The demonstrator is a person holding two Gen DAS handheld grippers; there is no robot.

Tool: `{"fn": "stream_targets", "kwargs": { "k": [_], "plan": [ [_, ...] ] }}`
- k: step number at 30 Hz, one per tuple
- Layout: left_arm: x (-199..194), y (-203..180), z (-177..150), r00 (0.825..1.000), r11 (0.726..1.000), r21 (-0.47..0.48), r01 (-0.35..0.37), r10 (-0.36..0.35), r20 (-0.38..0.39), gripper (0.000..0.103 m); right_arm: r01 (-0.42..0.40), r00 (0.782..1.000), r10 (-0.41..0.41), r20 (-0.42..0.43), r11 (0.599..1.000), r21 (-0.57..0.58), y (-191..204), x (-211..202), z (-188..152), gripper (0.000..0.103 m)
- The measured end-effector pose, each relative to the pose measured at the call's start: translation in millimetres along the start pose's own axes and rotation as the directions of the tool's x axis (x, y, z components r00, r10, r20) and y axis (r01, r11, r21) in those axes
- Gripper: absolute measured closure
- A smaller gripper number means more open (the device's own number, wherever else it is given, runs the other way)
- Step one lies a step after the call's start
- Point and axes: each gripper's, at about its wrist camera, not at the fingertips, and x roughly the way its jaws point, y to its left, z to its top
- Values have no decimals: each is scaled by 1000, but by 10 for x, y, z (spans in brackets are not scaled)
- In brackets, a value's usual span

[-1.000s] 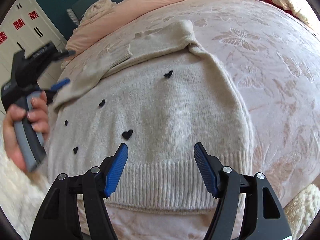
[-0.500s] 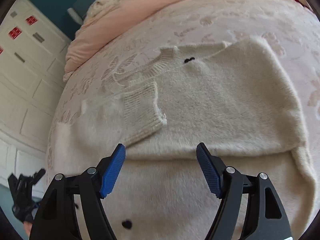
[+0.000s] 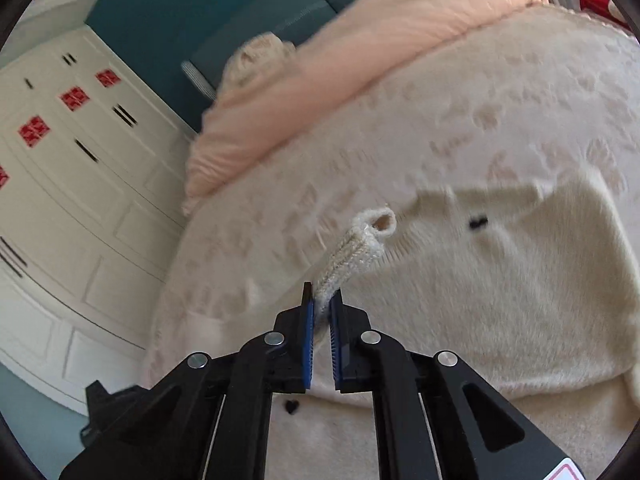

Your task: Fold small clothes

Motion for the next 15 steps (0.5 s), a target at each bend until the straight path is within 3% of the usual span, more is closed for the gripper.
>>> {"fn": "stream_targets", "kwargs": {
  "k": [2,3,4,5,7,10,12,13,15],
  "plan": [
    [-15,-183,-9,1000,995,103,-12,11,16,93,-21,994,27,103,998,-57,16,-341,116,97],
    [35,-245,-49,999,988,150,-39,38,8,93,29,992,-18,127,995,-90,-65,-390,106,97],
    [122,-276,-102,997,979,190,-71,73,-2,94,108,990,-98,97,989,-105,-222,-294,67,97],
    [213,-291,-179,992,967,226,-118,123,-7,94,188,982,-190,-11,978,-93,-480,-35,-22,97],
    [354,-284,-301,979,941,279,-194,202,0,95,322,919,-328,-217,945,-66,-982,339,-254,97],
    [356,-216,-375,975,935,280,-219,222,21,96,214,971,-210,-111,977,18,-1011,50,-210,98],
    [364,-172,-374,972,930,285,-232,235,25,95,129,991,-127,-30,991,48,-959,-153,-140,98],
    [394,-145,-364,971,928,288,-235,240,18,95,157,987,-157,-24,987,27,-984,-140,-159,98],
    [424,-110,-384,965,917,307,-254,260,21,95,252,955,-244,-167,967,30,-1233,168,-284,98]
  ]
}}
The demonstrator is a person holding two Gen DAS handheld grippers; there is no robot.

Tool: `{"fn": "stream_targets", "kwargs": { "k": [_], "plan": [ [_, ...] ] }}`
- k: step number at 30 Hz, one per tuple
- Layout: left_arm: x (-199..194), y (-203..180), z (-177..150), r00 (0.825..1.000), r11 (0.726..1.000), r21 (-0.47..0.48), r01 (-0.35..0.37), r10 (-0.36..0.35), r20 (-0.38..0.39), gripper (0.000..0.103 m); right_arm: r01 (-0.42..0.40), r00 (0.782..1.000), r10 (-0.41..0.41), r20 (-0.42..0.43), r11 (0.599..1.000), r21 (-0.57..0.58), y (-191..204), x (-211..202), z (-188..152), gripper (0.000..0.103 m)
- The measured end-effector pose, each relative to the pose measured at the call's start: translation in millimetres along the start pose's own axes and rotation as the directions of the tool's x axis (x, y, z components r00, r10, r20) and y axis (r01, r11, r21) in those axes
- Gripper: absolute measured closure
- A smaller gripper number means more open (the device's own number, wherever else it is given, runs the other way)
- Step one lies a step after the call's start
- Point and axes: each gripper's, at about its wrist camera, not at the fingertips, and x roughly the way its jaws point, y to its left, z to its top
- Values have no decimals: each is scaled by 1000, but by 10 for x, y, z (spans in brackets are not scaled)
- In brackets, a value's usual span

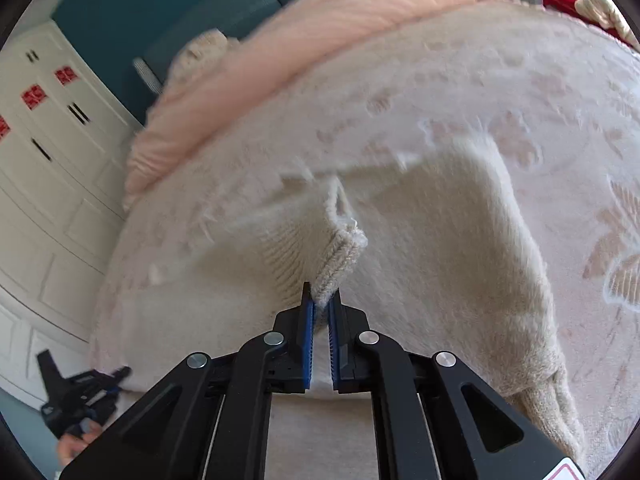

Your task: Fold small clothes

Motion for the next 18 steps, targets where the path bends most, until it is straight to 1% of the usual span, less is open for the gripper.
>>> {"fn": "stream_targets", "kwargs": {
  "k": [1,3,5,6,7,8,9,10,11,13,14,15,17,18],
  "plan": [
    [-9,-5,-16,1000,1000,12,-5,5,2,95,16,998,-15,-64,1000,14,-60,148,-46,97],
    [-46,-28,-40,1000,999,45,-14,13,10,94,-26,1000,26,-16,999,28,-71,22,-67,95],
    [-103,-25,-59,1000,998,70,5,-6,6,90,-67,998,67,0,996,64,-76,-195,-106,90],
    [-173,-5,-80,1000,995,92,25,-25,4,88,-74,997,73,27,995,59,-82,-364,-148,90],
    [-266,26,-115,999,992,120,29,-30,9,83,-70,996,67,53,997,42,-98,-544,-215,87],
    [-385,77,-168,999,988,149,28,-31,17,77,-56,996,54,75,998,21,-138,-742,-302,77],
    [-524,154,-239,999,983,181,30,-35,24,73,-36,995,36,92,999,3,-202,-935,-415,70],
    [-663,250,-317,999,978,207,30,-36,26,63,-14,994,15,107,1000,-10,-283,-1134,-561,58],
    [-797,355,-395,999,974,225,26,-32,23,55,8,994,-7,112,1000,-16,-393,-1306,-725,53],
    [-1081,598,-606,1000,968,251,12,-19,24,50,66,993,-63,96,997,-29,-629,-1598,-1062,53],
    [-1220,727,-732,1000,965,261,-2,-3,22,46,105,991,-102,82,994,-31,-750,-1736,-1265,51],
    [-1350,830,-855,1000,964,267,-10,6,17,43,126,990,-124,62,992,-24,-888,-1851,-1455,48],
    [-1556,1039,-1128,1000,964,264,-15,18,-10,30,135,991,-135,3,991,23,-1118,-2030,-1839,44],
    [-1634,1134,-1273,999,969,248,-9,17,-33,28,128,992,-126,-32,990,52,-1214,-2088,-2019,43]
  ]
}}
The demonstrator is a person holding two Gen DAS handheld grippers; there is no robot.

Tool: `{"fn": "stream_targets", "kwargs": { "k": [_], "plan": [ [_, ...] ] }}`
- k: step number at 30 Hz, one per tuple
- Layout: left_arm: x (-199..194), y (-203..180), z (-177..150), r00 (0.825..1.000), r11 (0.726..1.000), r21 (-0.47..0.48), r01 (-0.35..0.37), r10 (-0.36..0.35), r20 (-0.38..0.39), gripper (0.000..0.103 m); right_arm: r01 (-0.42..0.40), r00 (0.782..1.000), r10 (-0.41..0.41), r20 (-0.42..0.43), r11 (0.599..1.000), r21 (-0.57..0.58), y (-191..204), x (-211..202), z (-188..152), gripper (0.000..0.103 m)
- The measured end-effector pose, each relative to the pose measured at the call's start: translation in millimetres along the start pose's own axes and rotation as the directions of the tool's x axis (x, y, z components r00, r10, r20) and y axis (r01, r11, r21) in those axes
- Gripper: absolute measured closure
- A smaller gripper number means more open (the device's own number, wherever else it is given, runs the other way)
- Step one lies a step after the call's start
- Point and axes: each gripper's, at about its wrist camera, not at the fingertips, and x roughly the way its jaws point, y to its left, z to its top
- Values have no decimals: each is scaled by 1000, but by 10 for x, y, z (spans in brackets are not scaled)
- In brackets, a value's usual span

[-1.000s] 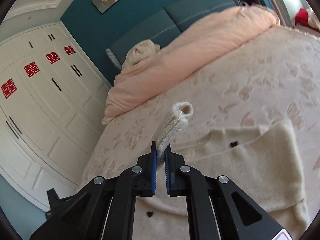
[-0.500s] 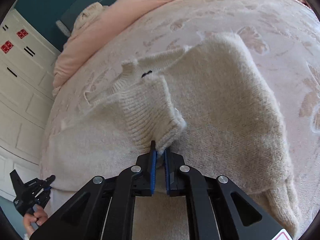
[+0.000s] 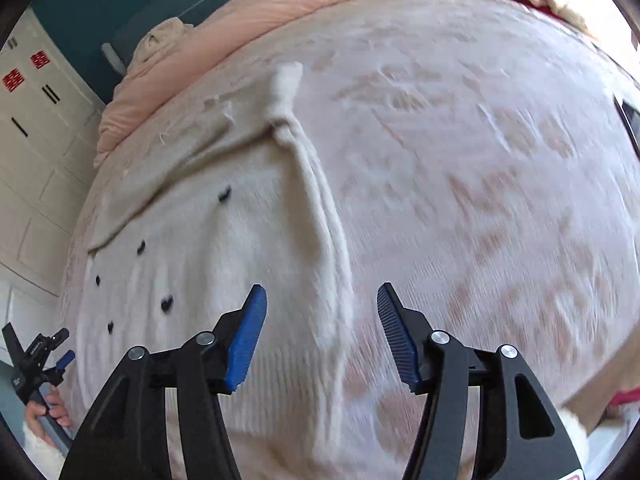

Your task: Fold small clothes

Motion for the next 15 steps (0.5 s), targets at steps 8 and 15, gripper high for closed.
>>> {"fn": "stream_targets", "kwargs": {
  "k": [8,15],
  "plan": [
    [-134,84,-654,993,983,-156,100,-107,-39,12,-111,989,117,-94,992,66,-23,55,-722,26],
    [-13,-14,-518,990,968,-213,134,-141,-17,37,-203,976,213,-55,969,143,188,258,-493,36]
  ]
}}
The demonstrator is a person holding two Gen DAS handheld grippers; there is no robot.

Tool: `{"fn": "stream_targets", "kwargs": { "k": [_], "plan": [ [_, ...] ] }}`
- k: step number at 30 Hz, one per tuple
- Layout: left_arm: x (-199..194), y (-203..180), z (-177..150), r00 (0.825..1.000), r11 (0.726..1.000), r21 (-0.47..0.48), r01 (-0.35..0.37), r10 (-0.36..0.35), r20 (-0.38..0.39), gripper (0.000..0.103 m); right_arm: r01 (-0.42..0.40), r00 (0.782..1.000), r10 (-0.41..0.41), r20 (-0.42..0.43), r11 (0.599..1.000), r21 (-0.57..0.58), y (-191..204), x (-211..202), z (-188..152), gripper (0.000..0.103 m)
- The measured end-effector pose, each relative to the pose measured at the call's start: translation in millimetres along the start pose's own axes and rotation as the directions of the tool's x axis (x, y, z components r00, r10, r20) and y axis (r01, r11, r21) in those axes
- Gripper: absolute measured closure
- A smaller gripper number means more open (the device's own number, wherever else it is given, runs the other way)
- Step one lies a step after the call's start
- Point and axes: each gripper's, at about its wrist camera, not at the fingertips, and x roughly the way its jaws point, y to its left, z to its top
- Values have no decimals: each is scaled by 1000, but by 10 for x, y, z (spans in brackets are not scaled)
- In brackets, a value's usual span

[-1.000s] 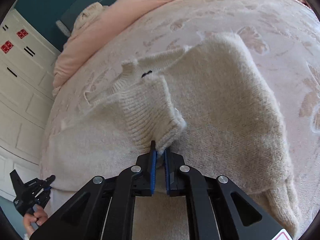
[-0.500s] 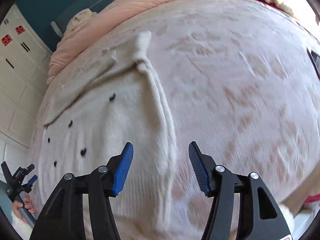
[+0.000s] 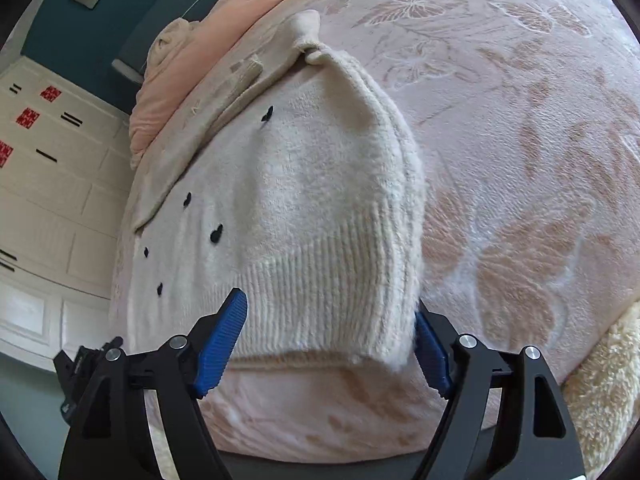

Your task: Fold small clothes

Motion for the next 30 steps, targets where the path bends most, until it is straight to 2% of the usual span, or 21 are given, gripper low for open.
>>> {"fn": "stream_targets", "kwargs": {
  "k": [1,2,3,5,8,11,13,15,16,18,22,25,27,28,30],
  "plan": [
    [38,12,45,1000,1000,-15,7,-8,-20,60,-4,1000,4,4,1000,18,-10,17,24,46],
    [73,40,83,999,999,-46,19,-22,-49,89,-8,1000,8,-1,1000,28,2,46,61,84],
    [85,74,111,997,997,-77,29,-35,-73,96,-12,1000,13,-20,999,36,10,76,94,92],
    [-45,64,143,997,995,-84,44,-49,-55,96,-39,999,39,4,998,47,67,-31,122,93],
    [-408,-91,127,998,998,30,60,-60,-2,97,-74,996,75,49,997,-27,218,-403,108,94],
    [-701,-94,22,995,993,58,101,-100,-21,97,-74,995,78,56,994,-75,214,-751,38,94],
    [-870,-34,-106,995,993,76,95,-93,-38,97,-48,998,51,32,994,-101,134,-913,-49,95],
    [-1014,70,-290,994,992,91,86,-79,-79,97,-5,999,-3,-49,989,-149,43,-993,-197,95],
    [-1086,128,-386,992,991,105,79,-68,-101,97,33,994,-55,-99,977,-210,25,-1010,-301,95],
    [-1219,228,-644,988,987,152,51,-28,-154,97,84,972,-149,-180,942,-326,-47,-1091,-544,95],
    [-1544,416,-1192,968,973,229,22,37,-250,97,79,912,-240,-333,898,-432,-182,-1357,-1042,95],
    [-1824,533,-1473,950,975,221,21,49,-309,97,57,881,-245,-405,904,-423,-255,-1625,-1290,95],
    [-1976,533,-1486,949,981,192,27,35,-314,97,47,869,-236,-435,914,-402,-270,-1756,-1322,95],
    [-2019,485,-1417,953,981,191,32,28,-300,97,38,875,-218,-433,921,-387,-253,-1806,-1263,95],
    [-2016,305,-1185,967,975,214,63,-7,-255,97,15,914,-155,-374,936,-350,-181,-1887,-961,95]
  ]
}}
